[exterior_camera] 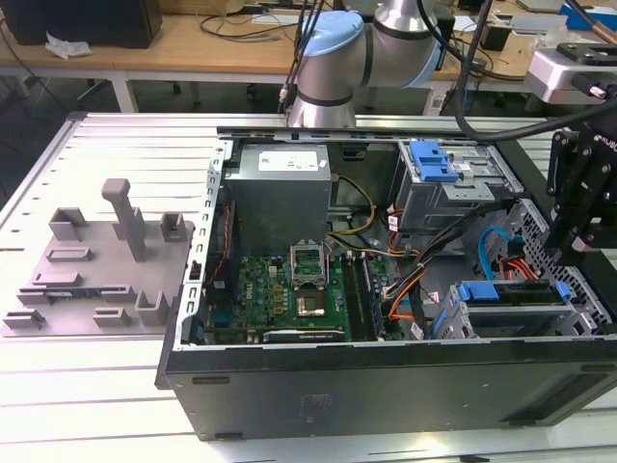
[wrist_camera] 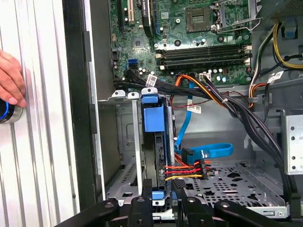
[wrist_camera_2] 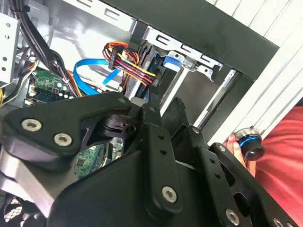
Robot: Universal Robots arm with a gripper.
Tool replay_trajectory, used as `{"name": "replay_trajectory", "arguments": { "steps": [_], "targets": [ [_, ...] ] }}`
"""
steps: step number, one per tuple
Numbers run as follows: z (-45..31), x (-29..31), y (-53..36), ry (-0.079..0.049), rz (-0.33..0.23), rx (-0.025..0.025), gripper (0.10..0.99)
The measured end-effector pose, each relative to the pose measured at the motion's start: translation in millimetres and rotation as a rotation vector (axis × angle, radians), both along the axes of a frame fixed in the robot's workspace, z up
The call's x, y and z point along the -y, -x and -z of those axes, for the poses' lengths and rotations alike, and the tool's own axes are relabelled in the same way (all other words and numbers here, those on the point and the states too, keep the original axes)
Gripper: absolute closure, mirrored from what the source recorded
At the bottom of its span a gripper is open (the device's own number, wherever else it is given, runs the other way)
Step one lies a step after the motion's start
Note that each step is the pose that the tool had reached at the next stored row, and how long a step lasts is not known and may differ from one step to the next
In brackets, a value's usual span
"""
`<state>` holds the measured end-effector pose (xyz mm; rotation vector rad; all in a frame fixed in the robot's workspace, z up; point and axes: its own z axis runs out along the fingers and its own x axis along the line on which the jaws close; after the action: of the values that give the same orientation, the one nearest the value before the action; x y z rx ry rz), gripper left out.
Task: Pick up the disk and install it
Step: 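Insert the second disk wire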
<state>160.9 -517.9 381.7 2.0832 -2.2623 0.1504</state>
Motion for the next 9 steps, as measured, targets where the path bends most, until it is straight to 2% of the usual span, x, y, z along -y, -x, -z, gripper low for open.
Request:
{"name": "replay_trajectory", "arguments": {
  "steps": [5,6,7,8,9],
  "targets": [
    [0.0,0.0,0.0,0.000,0.000,0.0000,0.784],
    [0.0,-8.5,0.0,0.016,0.000,0.0001,0.784],
    [2.3,-22.0,0.6,0.032,0.000,0.0000,0.784],
    [8.0,-35.2,4.4,0.045,0.000,0.0000,0.784],
    [8.9,-35.4,6.3,0.047,0.000,0.0000,0.784]
  ]
}}
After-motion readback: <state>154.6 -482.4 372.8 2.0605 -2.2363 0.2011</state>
